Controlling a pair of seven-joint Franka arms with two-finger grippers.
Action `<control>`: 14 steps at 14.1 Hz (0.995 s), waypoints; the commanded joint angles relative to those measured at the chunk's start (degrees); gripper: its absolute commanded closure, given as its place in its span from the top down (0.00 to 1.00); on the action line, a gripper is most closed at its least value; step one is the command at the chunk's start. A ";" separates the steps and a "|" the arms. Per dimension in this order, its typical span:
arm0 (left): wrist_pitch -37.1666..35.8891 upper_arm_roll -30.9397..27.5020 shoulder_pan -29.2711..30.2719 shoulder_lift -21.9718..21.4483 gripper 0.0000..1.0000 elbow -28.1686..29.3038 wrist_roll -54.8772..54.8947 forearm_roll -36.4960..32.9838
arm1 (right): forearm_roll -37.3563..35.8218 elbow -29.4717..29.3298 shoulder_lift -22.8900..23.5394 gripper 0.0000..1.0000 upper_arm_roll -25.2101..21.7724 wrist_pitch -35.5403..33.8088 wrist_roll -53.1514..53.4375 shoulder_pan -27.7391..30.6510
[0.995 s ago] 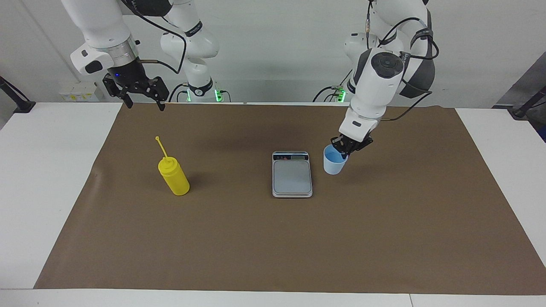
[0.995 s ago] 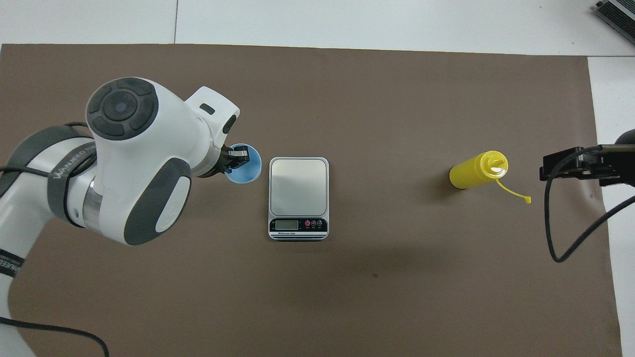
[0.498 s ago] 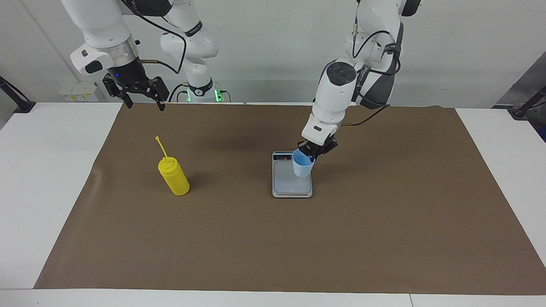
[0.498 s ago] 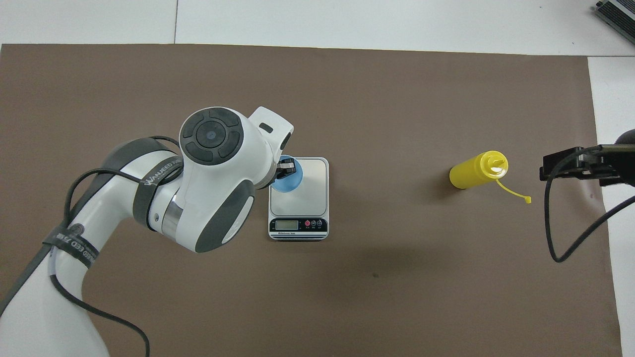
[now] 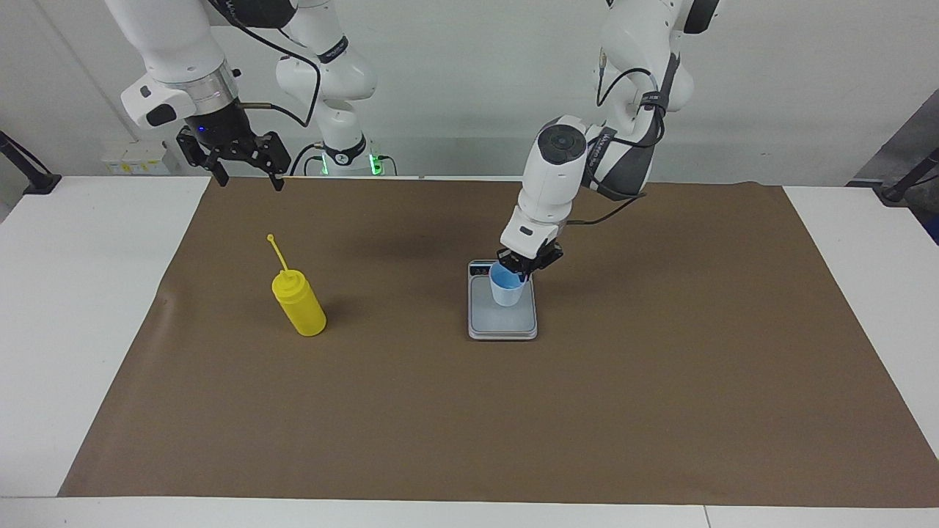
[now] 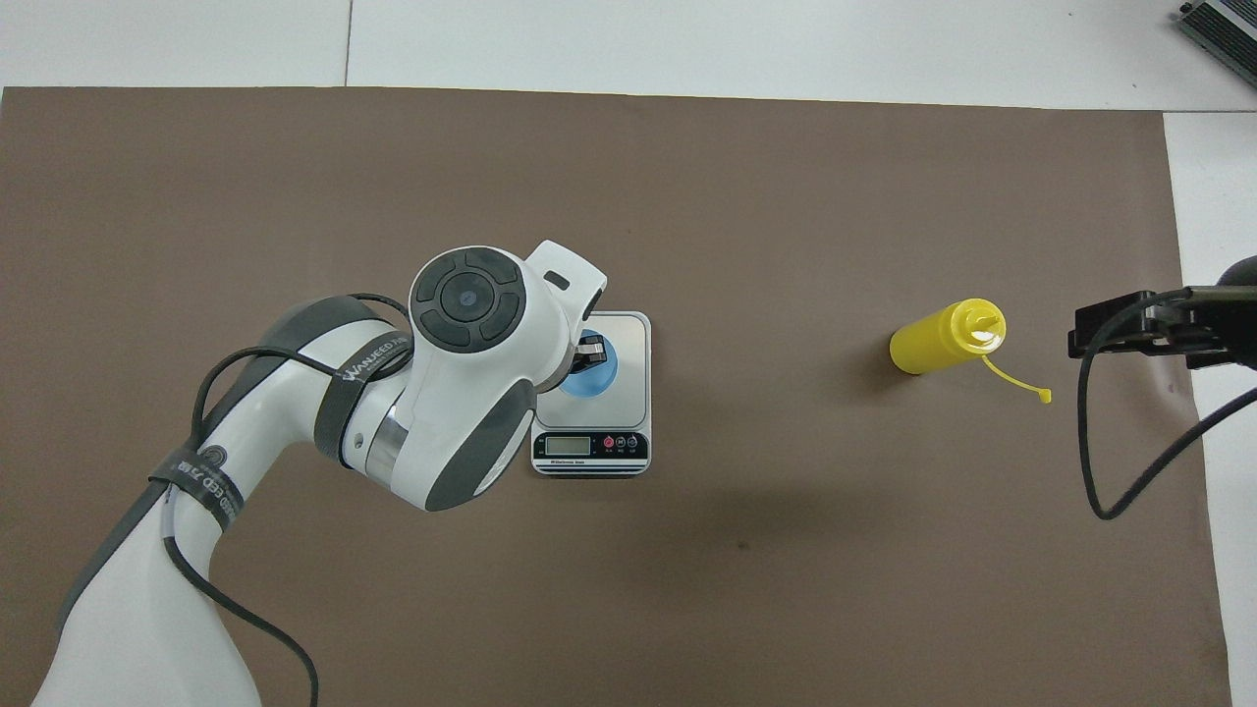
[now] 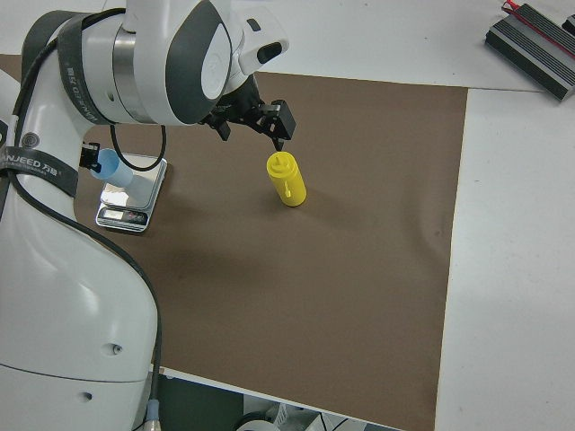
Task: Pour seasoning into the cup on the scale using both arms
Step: 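Lift the blue cup with the left gripper and carry it over the scale, then lower the blue cup onto the scale and open the left gripper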
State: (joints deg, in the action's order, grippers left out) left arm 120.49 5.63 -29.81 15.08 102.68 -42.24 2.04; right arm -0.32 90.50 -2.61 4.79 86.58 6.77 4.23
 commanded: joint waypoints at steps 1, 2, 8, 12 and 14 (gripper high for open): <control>2.20 -0.62 -0.69 -0.67 0.00 1.73 -0.57 0.86 | -0.12 1.78 -1.52 1.00 0.39 0.96 -0.44 0.78; 2.38 -0.62 -0.78 -0.50 0.00 1.73 -0.65 0.86 | -0.12 1.78 -1.52 1.00 0.39 0.96 -0.53 0.78; 3.95 -0.62 -0.78 -0.49 0.00 2.60 -0.65 0.95 | -0.12 1.78 -1.52 1.00 0.39 0.96 -0.53 0.78; 5.72 -0.62 -1.48 -0.93 0.00 4.28 -0.57 0.95 | -0.12 1.78 -1.52 1.00 0.39 0.96 -0.53 0.78; 4.94 -0.62 -1.48 -1.02 0.22 4.10 -0.30 0.86 | -0.12 1.87 -1.52 1.00 0.39 0.96 -0.44 0.78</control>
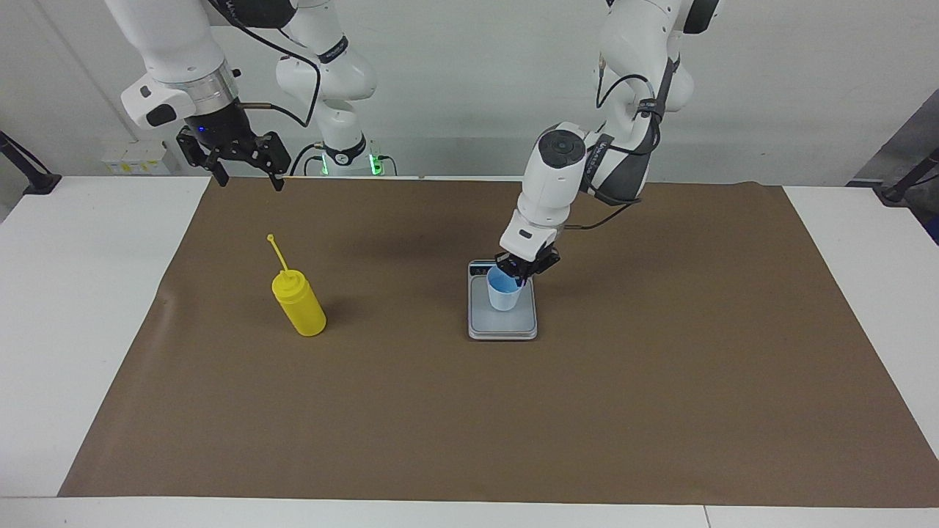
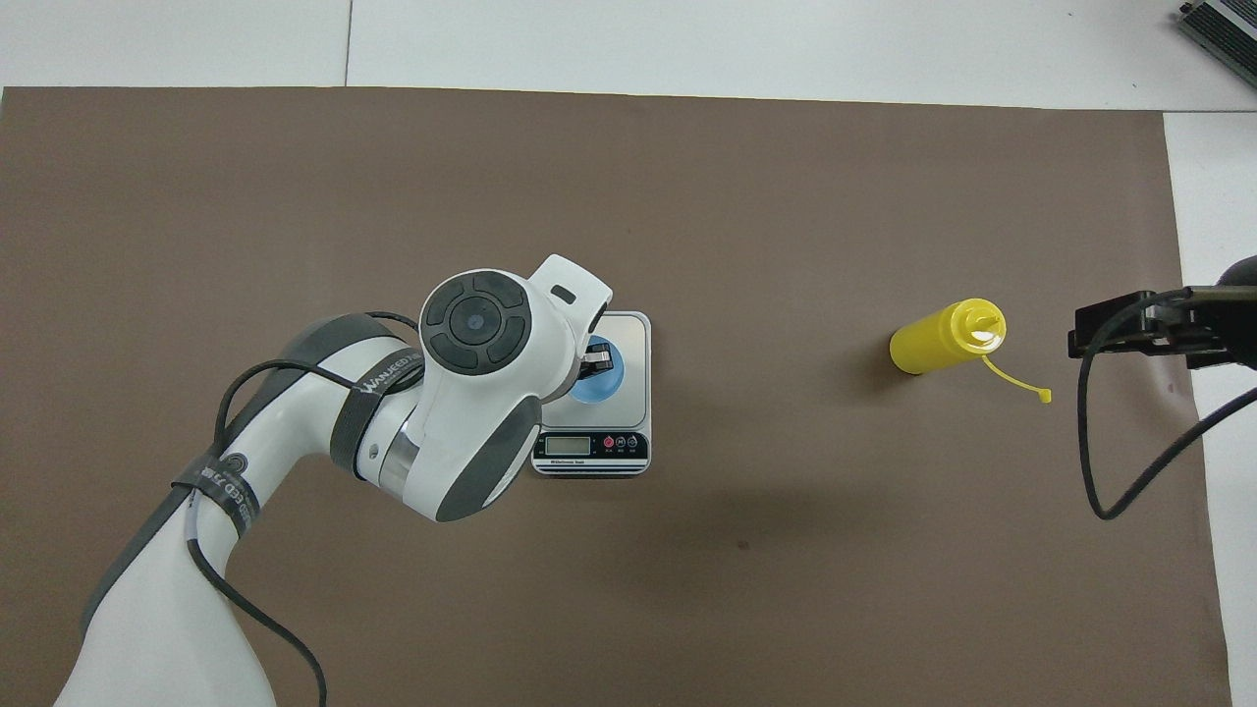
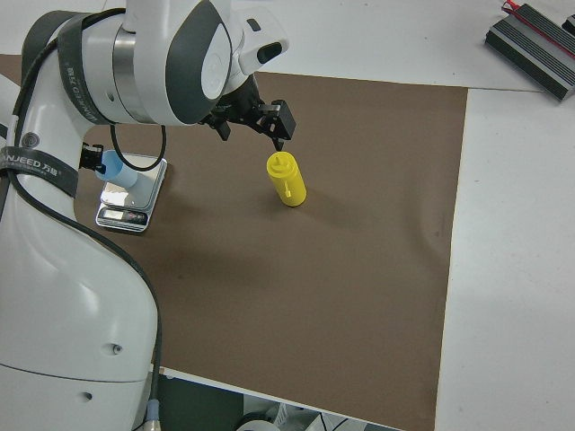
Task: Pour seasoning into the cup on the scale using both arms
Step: 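Lower the blue cup onto the scale and open the left gripper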
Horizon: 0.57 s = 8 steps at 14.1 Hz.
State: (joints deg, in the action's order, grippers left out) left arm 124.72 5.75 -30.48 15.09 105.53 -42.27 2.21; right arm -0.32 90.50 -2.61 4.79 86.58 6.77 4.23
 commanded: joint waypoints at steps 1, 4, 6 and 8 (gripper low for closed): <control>0.18 -0.74 -0.55 -1.03 0.77 0.99 0.00 0.69 | -0.12 1.78 -1.52 1.00 0.39 0.96 -0.53 0.86; -2.10 -0.91 -0.20 -1.03 1.00 -0.85 0.00 0.60 | -0.12 1.78 -1.52 1.00 0.30 0.96 -0.44 0.86; -4.21 -1.44 0.06 -1.99 1.00 -2.17 0.17 0.07 | -0.12 1.78 -1.52 1.00 0.39 0.96 -0.53 0.78; -4.83 -2.14 2.33 -4.54 1.00 -2.09 0.96 -0.10 | -0.12 1.78 -1.52 1.00 0.30 0.96 -0.53 0.78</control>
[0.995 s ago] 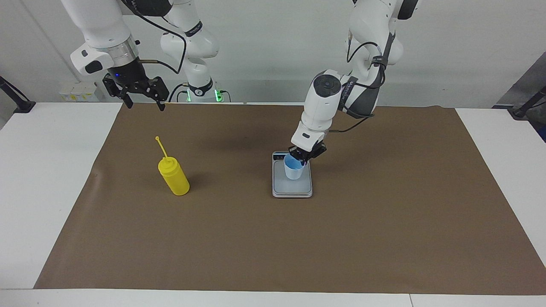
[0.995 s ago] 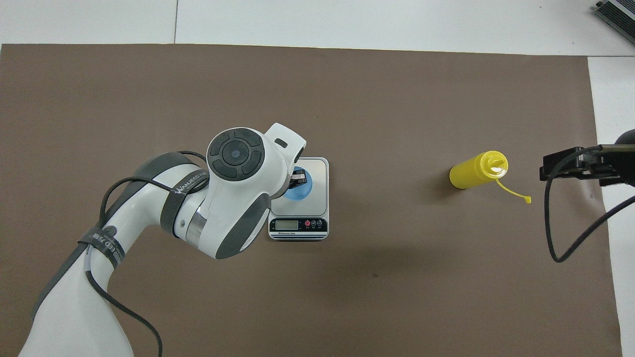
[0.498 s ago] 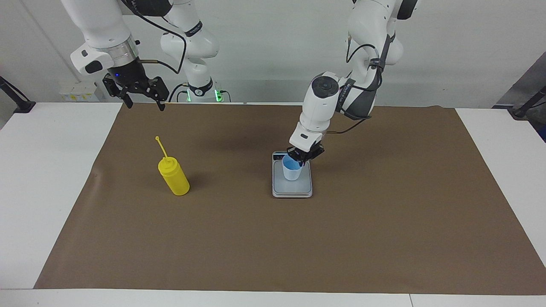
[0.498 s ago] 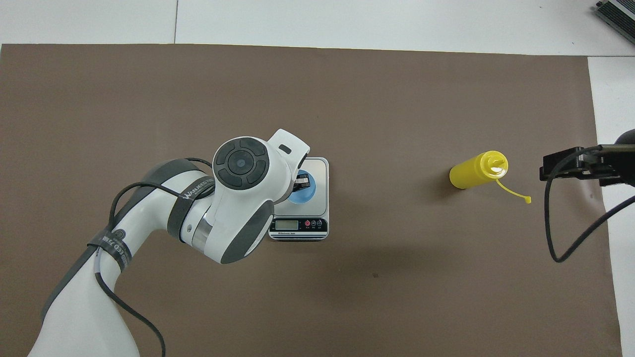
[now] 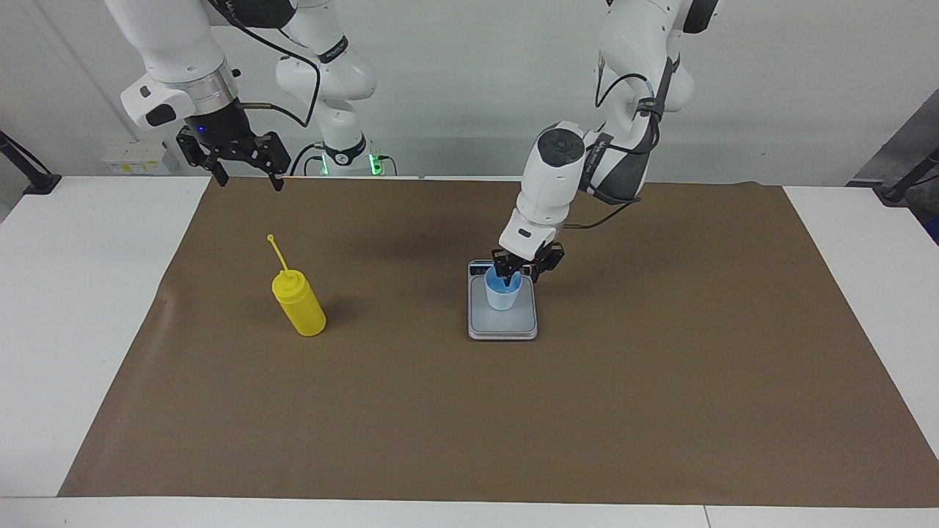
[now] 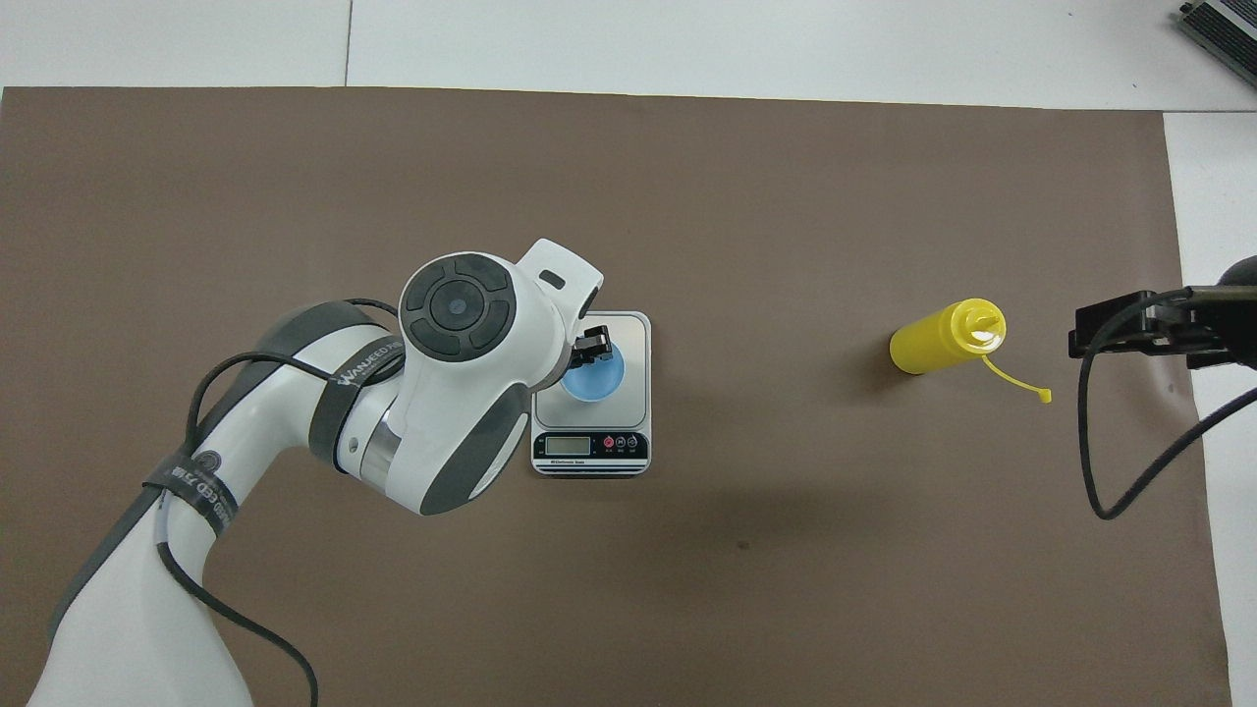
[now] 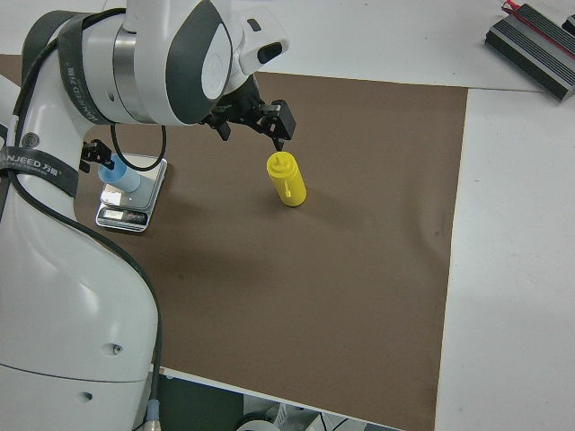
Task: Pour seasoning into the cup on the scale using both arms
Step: 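Lower the blue cup onto the scale and open the left gripper, then withdraw the left gripper while the right gripper reaches the yellow bottle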
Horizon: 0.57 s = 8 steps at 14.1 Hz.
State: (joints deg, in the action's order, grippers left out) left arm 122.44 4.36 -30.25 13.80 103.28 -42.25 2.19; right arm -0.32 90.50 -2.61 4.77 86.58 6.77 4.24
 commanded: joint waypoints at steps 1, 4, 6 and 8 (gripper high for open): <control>-3.95 -0.76 3.26 -4.04 1.00 -0.09 2.07 -0.16 | -0.12 1.78 -1.52 1.00 0.33 0.96 -0.53 0.86; -6.77 -0.85 7.29 -5.80 1.00 -0.62 7.25 -1.04 | -0.12 1.78 -1.52 1.00 0.42 0.87 -0.53 0.77; -9.58 -0.85 10.54 -7.73 1.00 -0.45 12.96 -1.04 | -0.12 1.87 -1.52 1.00 0.42 0.87 -0.53 0.68; -12.82 -0.85 13.62 -9.93 1.00 -0.27 18.49 -1.04 | -0.12 1.87 -1.52 1.00 0.42 0.87 -0.53 0.68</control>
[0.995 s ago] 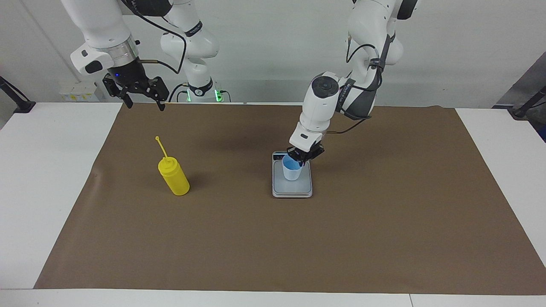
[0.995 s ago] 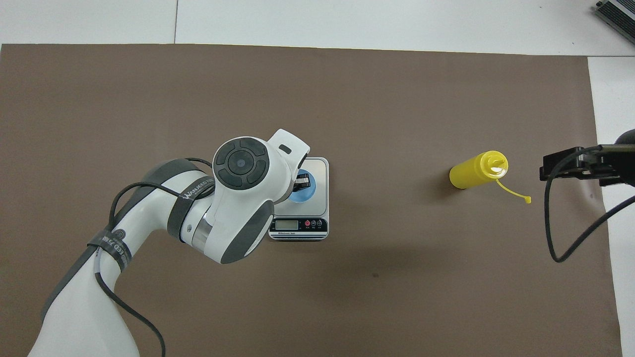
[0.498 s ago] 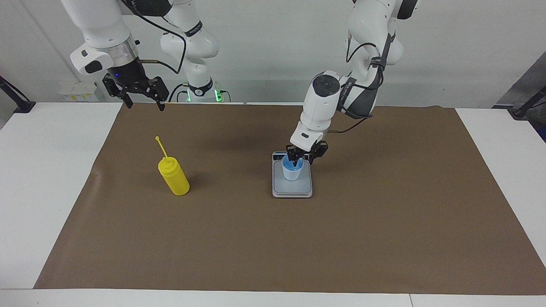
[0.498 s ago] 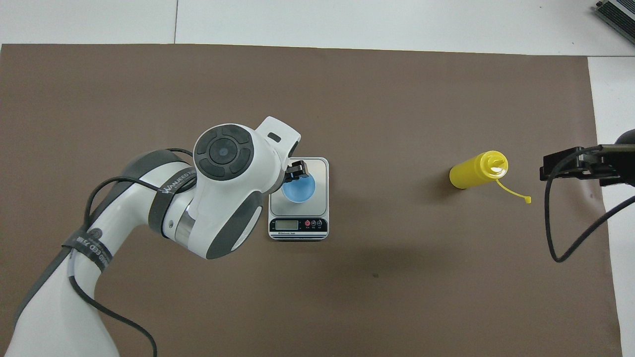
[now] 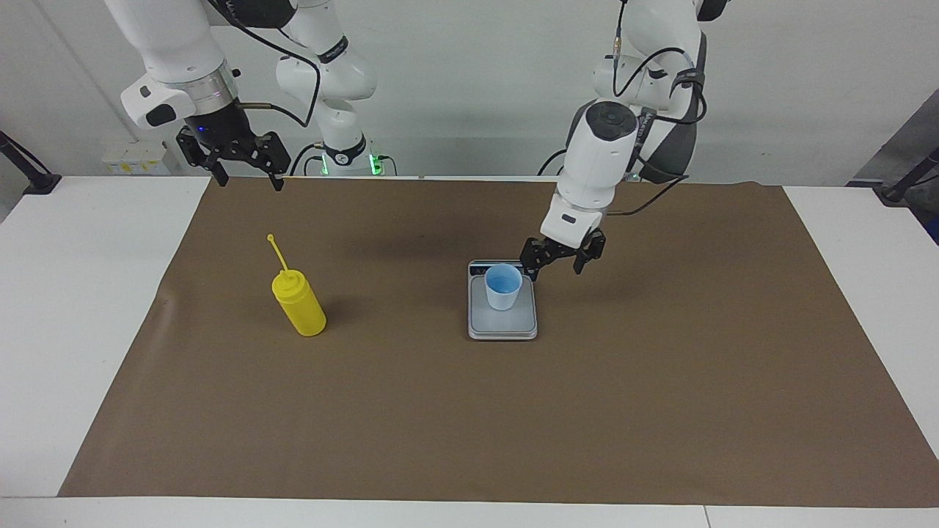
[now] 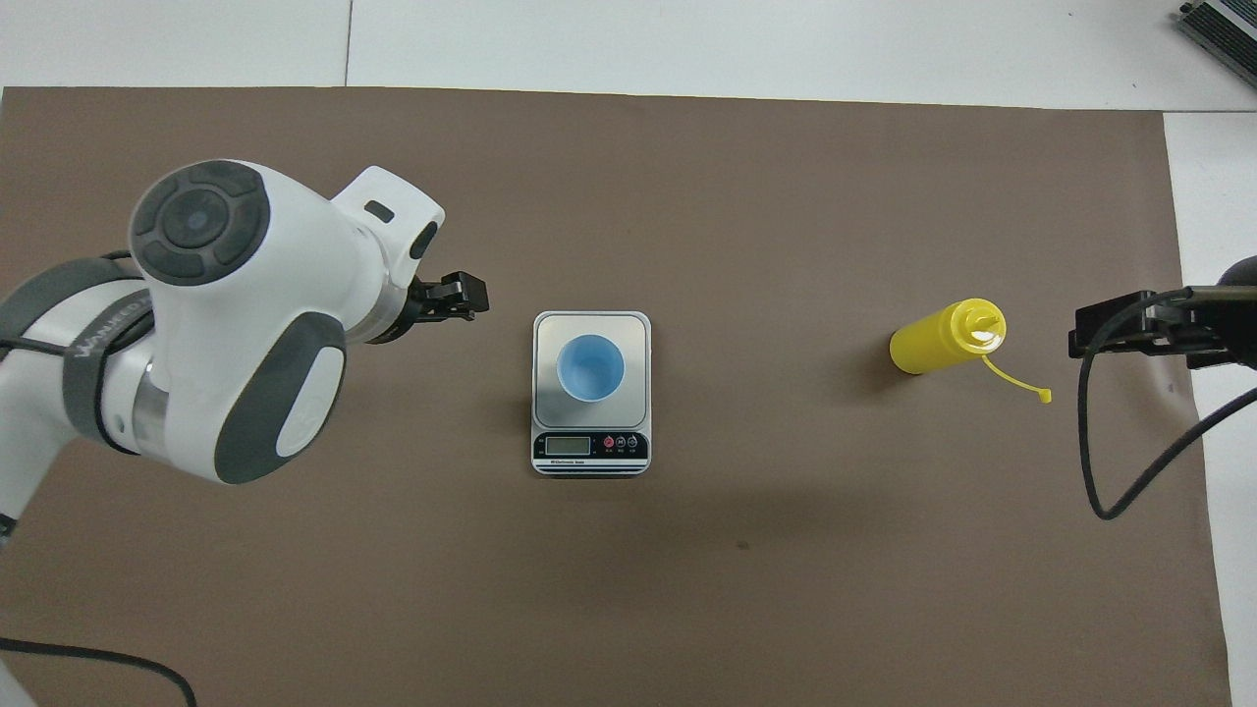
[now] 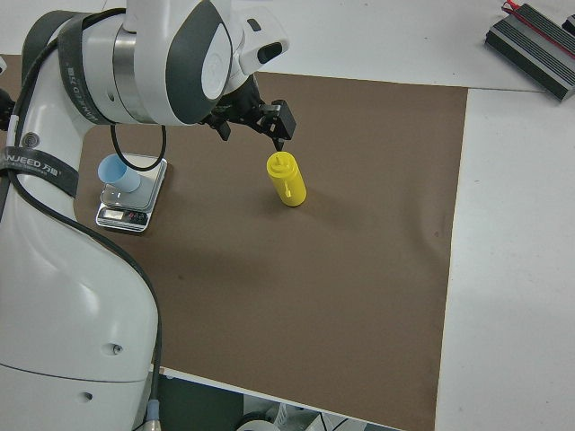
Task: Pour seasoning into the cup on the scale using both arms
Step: 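Withdraw the left gripper while the right gripper reaches the yellow bottle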
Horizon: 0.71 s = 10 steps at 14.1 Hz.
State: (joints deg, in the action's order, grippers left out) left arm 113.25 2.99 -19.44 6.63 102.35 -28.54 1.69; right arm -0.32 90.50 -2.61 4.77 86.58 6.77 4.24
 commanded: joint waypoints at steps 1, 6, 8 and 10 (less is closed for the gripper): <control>-5.30 0.52 4.74 -3.63 1.00 0.66 8.37 -0.55 | -0.12 1.87 -1.52 1.00 0.51 0.70 -0.53 0.42; -10.41 0.52 14.32 -7.77 1.00 0.84 25.25 -0.55 | -0.12 2.13 -1.61 1.00 0.68 1.48 -4.37 0.24; -12.16 0.35 16.88 -8.65 1.00 0.23 30.19 -0.64 | -0.03 3.53 -2.30 1.00 0.68 2.62 -8.16 0.59; -13.48 0.35 19.34 -8.74 1.00 -1.35 33.88 -1.16 | 3.72 6.69 -3.62 1.00 0.07 5.08 -14.03 1.64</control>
State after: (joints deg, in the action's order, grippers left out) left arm 102.16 2.71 -2.15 -1.42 102.23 2.01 1.54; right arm 0.36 91.87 -2.95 5.07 88.26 -1.81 4.25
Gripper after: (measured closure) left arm 0.000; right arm 0.000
